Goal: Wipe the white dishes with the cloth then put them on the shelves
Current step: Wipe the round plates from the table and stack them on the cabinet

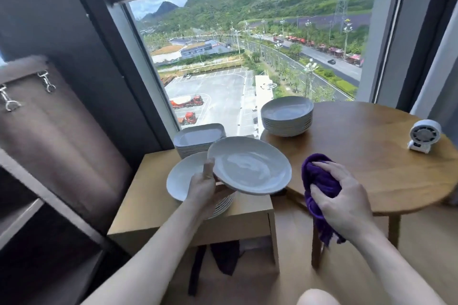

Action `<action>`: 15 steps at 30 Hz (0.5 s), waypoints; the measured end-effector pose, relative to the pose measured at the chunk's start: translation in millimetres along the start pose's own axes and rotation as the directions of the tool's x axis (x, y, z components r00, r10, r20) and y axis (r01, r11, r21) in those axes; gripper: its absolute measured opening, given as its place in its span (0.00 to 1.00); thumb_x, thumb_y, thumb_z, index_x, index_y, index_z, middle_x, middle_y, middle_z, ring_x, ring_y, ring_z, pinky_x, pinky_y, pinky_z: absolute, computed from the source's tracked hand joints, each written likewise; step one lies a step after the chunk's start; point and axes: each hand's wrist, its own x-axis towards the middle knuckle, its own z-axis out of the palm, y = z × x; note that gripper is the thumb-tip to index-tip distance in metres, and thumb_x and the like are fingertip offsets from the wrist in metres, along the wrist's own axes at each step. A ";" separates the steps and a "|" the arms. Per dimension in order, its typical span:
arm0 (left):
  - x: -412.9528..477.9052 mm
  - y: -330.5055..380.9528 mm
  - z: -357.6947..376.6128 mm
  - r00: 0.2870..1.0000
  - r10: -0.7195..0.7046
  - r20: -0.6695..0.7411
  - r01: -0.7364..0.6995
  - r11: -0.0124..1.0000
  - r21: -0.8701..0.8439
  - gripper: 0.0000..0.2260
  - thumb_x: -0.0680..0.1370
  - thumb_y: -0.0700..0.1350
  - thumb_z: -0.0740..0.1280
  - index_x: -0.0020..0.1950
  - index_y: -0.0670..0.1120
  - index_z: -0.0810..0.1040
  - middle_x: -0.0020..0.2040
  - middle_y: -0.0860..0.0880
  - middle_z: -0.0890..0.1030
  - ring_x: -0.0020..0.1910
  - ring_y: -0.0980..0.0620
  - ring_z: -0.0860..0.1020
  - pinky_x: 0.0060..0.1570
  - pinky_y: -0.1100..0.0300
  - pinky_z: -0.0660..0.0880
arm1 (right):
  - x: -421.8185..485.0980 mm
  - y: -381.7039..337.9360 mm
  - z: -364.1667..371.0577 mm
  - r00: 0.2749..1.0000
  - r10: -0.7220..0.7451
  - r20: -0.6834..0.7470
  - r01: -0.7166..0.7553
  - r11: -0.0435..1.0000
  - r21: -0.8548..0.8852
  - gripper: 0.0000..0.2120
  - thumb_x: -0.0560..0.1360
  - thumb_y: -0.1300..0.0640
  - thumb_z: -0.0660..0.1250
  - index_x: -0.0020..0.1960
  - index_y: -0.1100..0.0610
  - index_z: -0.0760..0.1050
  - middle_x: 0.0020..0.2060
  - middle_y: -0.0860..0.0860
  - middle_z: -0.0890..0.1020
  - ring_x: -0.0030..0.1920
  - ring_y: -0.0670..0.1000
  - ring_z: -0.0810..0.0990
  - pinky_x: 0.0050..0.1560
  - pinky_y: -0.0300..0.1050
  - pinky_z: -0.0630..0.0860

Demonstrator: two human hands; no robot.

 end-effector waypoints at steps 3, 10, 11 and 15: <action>-39.7 -12.8 -37.1 1.000 -0.013 0.001 0.013 0.992 0.126 0.21 0.85 0.60 0.61 0.55 0.45 0.85 0.48 0.45 0.89 0.44 0.45 0.87 0.38 0.54 0.83 | -21.8 -16.1 9.7 0.992 -0.082 0.092 0.082 0.997 0.006 0.25 0.70 0.65 0.75 0.61 0.41 0.79 0.61 0.31 0.74 0.62 0.33 0.73 0.60 0.21 0.62; -102.0 -54.7 -94.1 0.956 -0.239 0.170 0.253 0.965 -0.065 0.14 0.86 0.44 0.61 0.65 0.39 0.81 0.58 0.38 0.86 0.52 0.38 0.87 0.43 0.48 0.84 | -72.1 -38.0 43.5 0.908 -0.220 0.357 0.243 0.970 -0.019 0.24 0.69 0.54 0.72 0.65 0.44 0.79 0.65 0.34 0.74 0.65 0.35 0.71 0.63 0.23 0.62; -107.7 -62.6 -100.4 0.947 -0.263 0.187 0.281 0.957 -0.077 0.14 0.85 0.43 0.62 0.65 0.38 0.81 0.57 0.37 0.86 0.51 0.38 0.87 0.43 0.49 0.84 | -77.1 -36.9 48.8 0.894 -0.222 0.388 0.257 0.965 -0.040 0.25 0.70 0.55 0.74 0.66 0.45 0.78 0.66 0.34 0.73 0.66 0.37 0.71 0.64 0.25 0.63; -119.5 -84.6 -121.8 0.922 -0.277 0.270 0.305 0.950 -0.067 0.16 0.81 0.41 0.68 0.68 0.42 0.80 0.58 0.38 0.85 0.51 0.39 0.86 0.47 0.48 0.83 | -92.9 -26.5 67.1 0.845 -0.203 0.494 0.310 0.940 -0.144 0.27 0.72 0.56 0.75 0.69 0.46 0.76 0.70 0.41 0.72 0.70 0.47 0.70 0.69 0.43 0.70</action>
